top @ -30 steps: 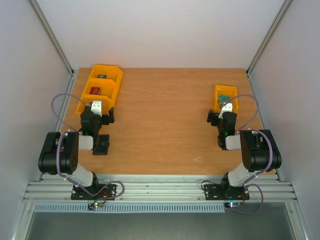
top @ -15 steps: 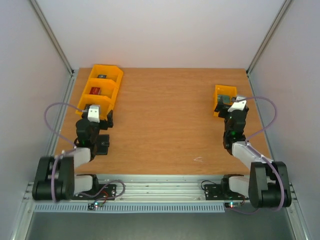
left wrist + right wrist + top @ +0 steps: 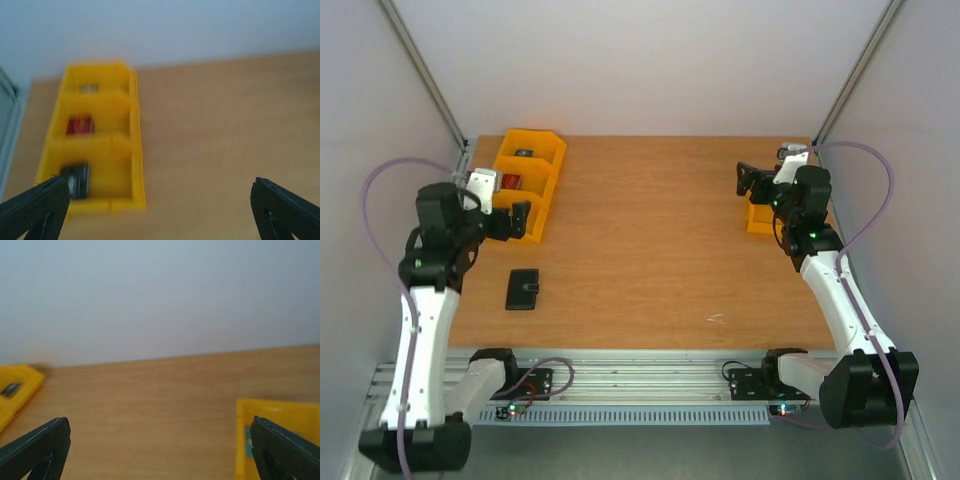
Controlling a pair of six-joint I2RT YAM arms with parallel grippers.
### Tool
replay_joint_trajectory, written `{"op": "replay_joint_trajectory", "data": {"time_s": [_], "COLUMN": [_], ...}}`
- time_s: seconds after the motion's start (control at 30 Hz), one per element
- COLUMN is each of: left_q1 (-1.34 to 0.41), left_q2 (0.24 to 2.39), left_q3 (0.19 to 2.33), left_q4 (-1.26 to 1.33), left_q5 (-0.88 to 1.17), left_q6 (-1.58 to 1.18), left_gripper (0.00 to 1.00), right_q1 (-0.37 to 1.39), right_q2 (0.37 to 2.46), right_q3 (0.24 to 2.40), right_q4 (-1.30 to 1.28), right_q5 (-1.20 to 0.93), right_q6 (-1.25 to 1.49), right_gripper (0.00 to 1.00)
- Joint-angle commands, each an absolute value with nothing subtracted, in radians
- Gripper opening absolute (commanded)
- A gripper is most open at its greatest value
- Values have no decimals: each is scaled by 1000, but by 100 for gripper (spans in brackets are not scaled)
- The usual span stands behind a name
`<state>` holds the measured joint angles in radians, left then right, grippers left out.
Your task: Take the credit cards out of the card holder
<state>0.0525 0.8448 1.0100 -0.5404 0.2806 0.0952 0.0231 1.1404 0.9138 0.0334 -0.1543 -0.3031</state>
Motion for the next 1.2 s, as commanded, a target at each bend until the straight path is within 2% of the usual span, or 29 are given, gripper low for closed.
{"op": "replay_joint_trajectory", "data": {"time_s": [0.0, 0.13, 0.23, 0.37, 0.5, 0.63, 0.77, 1.0, 1.17], "left_q1": [88, 118, 130, 162, 268, 281, 283, 291, 290], "left_q2": [1052, 1213, 1264, 1339, 1469, 1603, 1730, 1820, 1903], "left_q3": [1177, 1258, 1241, 1139, 1101, 1122, 1139, 1130, 1152], "left_q4": [-1175, -1387, -1408, -1334, -1237, -1190, -1129, -1038, -1093], "left_q5": [304, 340, 339, 281, 273, 296, 268, 280, 441], "left_q6": [247, 346, 375, 430, 442, 443, 396, 387, 388], "left_gripper": [99, 92, 91, 89, 83, 75, 59, 56, 51], "right_q1": [96, 248, 398, 474, 511, 533, 545, 554, 568], "right_q2": [1135, 1140, 1147, 1180, 1213, 1233, 1238, 1230, 1257], "right_q3": [1002, 1031, 1020, 1017, 1031, 1051, 1072, 1085, 1126], "right_q4": [-278, -368, -376, -364, -362, -374, -409, -446, -487], "right_q5": [-256, -240, -179, -194, -194, -193, -189, -207, -226], "right_q6": [-225, -228, -260, -226, -224, -251, -264, -284, -293], "right_gripper": [99, 98, 99, 98, 98, 99, 98, 98, 97]}}
